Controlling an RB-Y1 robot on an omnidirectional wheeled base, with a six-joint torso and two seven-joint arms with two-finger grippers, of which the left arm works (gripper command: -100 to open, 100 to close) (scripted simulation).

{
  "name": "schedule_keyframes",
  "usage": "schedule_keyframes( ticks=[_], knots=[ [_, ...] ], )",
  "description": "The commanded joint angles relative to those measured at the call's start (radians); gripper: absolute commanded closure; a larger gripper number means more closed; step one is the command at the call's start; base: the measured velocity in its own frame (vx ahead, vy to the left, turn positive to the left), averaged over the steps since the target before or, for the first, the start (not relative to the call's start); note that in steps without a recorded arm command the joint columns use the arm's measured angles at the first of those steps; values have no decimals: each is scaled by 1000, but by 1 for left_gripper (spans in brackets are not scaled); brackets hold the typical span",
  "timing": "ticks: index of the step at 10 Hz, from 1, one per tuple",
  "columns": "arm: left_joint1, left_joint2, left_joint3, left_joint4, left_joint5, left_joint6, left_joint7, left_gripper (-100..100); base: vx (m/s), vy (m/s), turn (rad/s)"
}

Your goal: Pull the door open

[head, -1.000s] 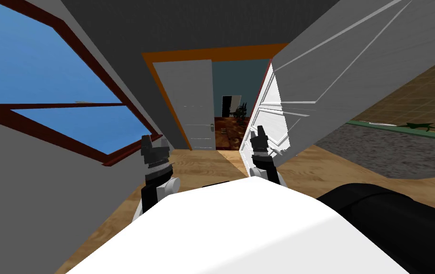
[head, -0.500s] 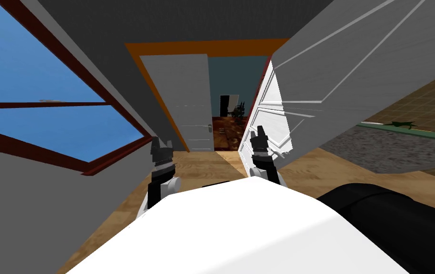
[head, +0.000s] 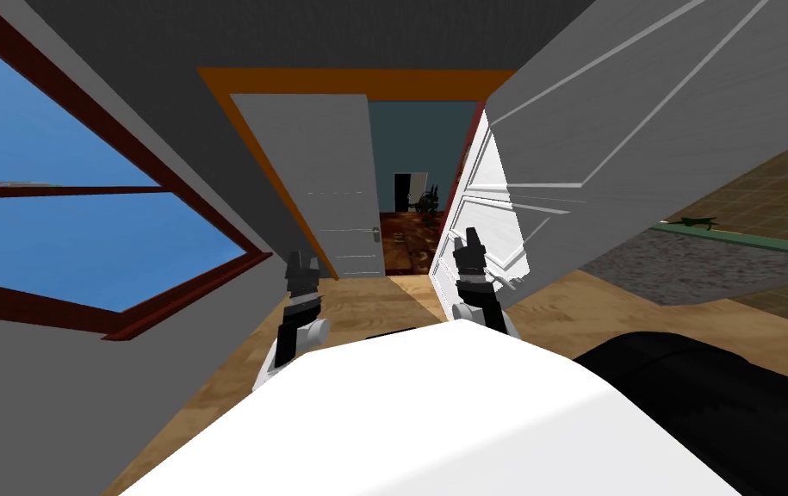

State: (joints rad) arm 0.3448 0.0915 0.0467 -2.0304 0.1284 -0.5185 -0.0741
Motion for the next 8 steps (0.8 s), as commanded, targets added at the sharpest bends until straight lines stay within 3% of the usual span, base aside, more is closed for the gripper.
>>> schedule_keyframes(
  ticks=[1,8],
  knots=[
    [-15,13,4,31,4,13,12,-100,102,-31,-77],
    [-84,70,16,207,18,41,60,-100,104,-27,-93]
  ],
)
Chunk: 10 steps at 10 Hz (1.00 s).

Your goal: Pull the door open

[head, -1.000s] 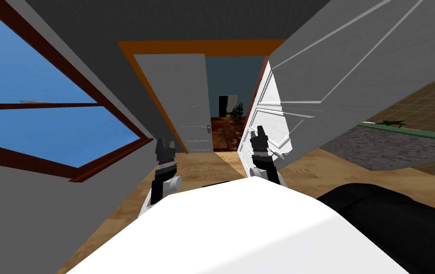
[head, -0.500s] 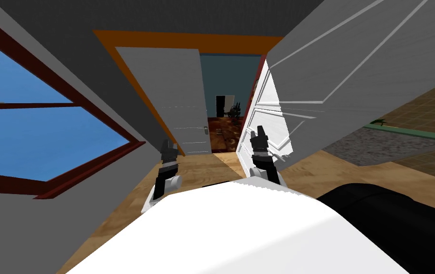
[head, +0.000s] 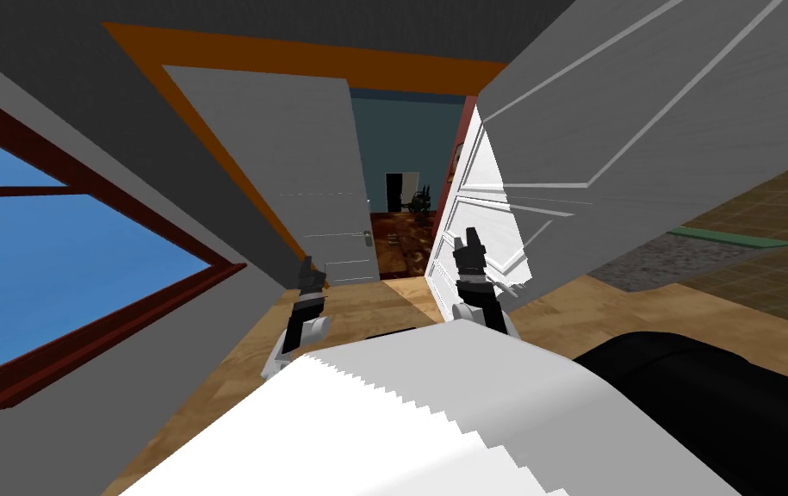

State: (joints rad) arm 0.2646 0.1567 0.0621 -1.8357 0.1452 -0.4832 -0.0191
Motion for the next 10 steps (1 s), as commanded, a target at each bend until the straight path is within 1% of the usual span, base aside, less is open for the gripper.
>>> schedule_keyframes(
  ticks=[1,10],
  knots=[
    [-15,13,3,39,3,10,12,-100,102,-34,-84],
    [-108,86,19,276,23,48,78,-100,108,-22,-96]
  ],
)
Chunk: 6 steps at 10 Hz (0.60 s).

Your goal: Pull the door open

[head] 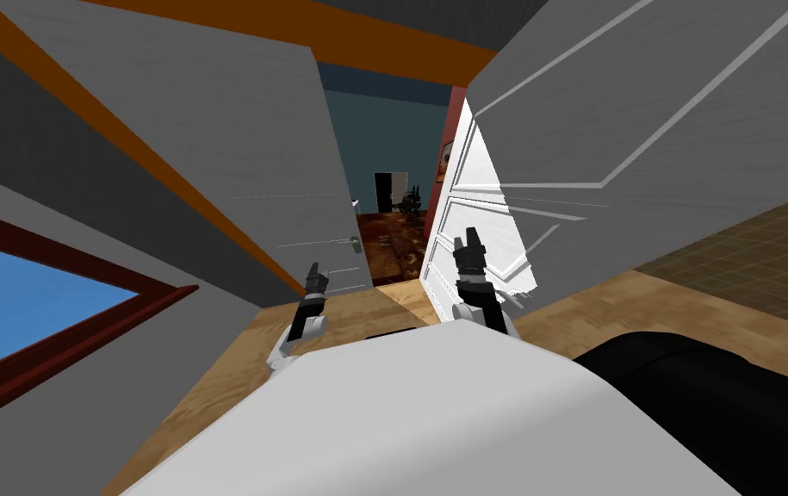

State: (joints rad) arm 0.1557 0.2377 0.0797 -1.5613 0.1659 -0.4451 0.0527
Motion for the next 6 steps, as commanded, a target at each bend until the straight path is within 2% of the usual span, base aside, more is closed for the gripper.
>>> schedule_keyframes(
  ticks=[1,6],
  knots=[
    [-9,13,4,28,4,14,13,-100,84,-16,-82],
    [-58,50,12,151,14,33,47,-100,113,-13,-87]
  ],
)
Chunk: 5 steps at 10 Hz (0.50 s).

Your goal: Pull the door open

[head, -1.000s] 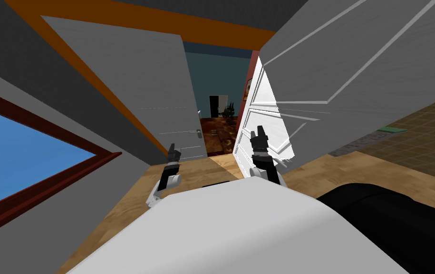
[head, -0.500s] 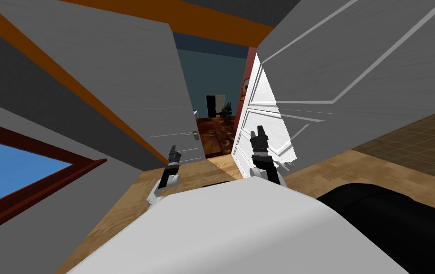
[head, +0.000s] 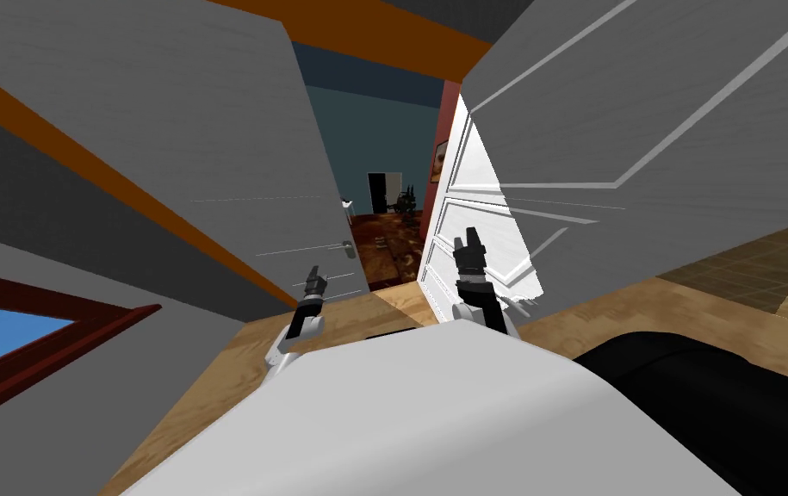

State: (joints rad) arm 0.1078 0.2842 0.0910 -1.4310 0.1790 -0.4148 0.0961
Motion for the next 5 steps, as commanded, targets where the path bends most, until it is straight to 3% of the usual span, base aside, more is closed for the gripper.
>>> schedule_keyframes(
  ticks=[1,5],
  knots=[
    [-19,10,2,42,2,6,10,-100,101,0,-77],
    [-52,35,8,127,9,20,33,-100,100,-6,-79]
  ],
)
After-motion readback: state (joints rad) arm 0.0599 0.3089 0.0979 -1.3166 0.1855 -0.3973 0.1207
